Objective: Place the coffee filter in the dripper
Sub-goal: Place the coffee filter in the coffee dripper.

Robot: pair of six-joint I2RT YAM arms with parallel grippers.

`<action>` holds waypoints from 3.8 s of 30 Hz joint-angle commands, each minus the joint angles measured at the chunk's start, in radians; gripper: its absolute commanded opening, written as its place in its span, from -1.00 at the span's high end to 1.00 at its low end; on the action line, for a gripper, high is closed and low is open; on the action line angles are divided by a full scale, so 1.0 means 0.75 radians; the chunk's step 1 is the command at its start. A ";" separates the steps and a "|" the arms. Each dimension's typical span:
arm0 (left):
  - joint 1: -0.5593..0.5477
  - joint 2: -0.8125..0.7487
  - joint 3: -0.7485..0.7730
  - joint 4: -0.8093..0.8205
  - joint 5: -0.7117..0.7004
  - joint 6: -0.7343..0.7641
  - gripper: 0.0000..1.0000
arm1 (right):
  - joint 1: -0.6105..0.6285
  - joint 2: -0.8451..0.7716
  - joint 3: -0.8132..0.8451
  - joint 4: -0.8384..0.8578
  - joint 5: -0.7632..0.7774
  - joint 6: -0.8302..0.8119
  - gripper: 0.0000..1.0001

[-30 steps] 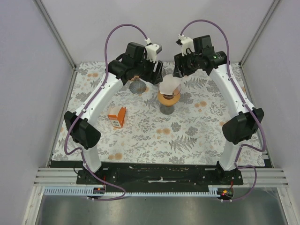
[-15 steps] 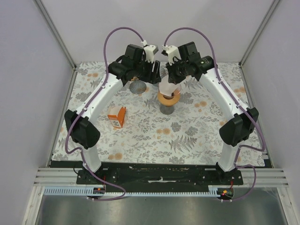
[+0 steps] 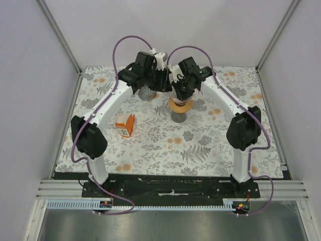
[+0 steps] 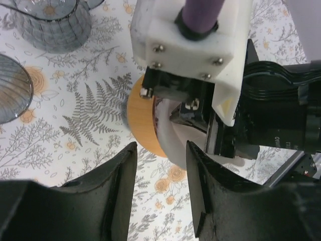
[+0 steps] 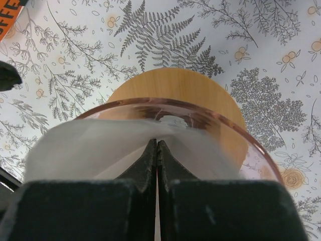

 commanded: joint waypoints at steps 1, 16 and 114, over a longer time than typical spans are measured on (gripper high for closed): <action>0.034 0.025 0.002 0.071 0.060 -0.076 0.02 | 0.019 0.008 -0.020 0.029 0.065 0.025 1.00; 0.038 0.083 -0.054 0.134 0.201 -0.141 0.09 | 0.057 0.070 -0.018 0.044 0.130 0.053 1.00; 0.038 0.116 0.098 0.028 0.181 -0.005 0.11 | 0.147 -0.468 -0.656 0.451 -0.115 -1.123 0.21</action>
